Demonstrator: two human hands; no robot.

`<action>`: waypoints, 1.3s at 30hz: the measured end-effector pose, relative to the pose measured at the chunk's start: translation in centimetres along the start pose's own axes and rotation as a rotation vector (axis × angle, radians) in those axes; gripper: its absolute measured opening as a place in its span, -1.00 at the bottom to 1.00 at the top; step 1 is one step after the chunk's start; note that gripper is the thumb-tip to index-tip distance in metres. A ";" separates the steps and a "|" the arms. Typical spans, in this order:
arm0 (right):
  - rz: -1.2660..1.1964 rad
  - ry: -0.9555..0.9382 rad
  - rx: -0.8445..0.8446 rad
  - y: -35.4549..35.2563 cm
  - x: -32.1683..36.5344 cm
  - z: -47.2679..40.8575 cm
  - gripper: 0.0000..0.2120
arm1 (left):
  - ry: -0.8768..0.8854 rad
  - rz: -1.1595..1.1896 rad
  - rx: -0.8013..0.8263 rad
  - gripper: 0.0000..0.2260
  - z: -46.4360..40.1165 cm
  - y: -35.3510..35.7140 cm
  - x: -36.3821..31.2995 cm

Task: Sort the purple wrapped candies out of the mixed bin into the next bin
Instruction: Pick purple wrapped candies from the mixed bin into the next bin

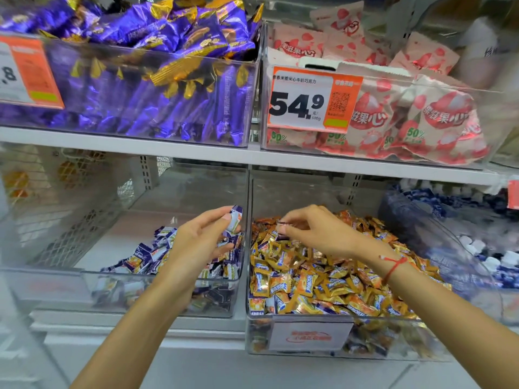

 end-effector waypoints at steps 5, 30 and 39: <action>0.294 0.053 0.048 2.1 0.4 -3.0 -0.79 | -0.001 -0.022 -0.006 -0.83 -0.1 -0.2 0.1; -0.032 -0.122 -0.096 3.2 8.8 -4.3 -0.62 | 0.228 -0.663 -0.126 -0.71 -1.2 -6.0 0.5; 0.009 0.025 -0.236 1.2 0.5 6.7 -0.70 | 0.446 -0.635 -0.101 -0.77 1.6 -0.9 -1.2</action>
Point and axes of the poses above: each hand's wrist, its own z-axis away from the middle knuckle, its own y-axis out of the palm, x = y × z, the point moved 1 cm from there along -z, towards the middle knuckle, and after that the axes turned 7 degrees about x, right-handed, at the moved point
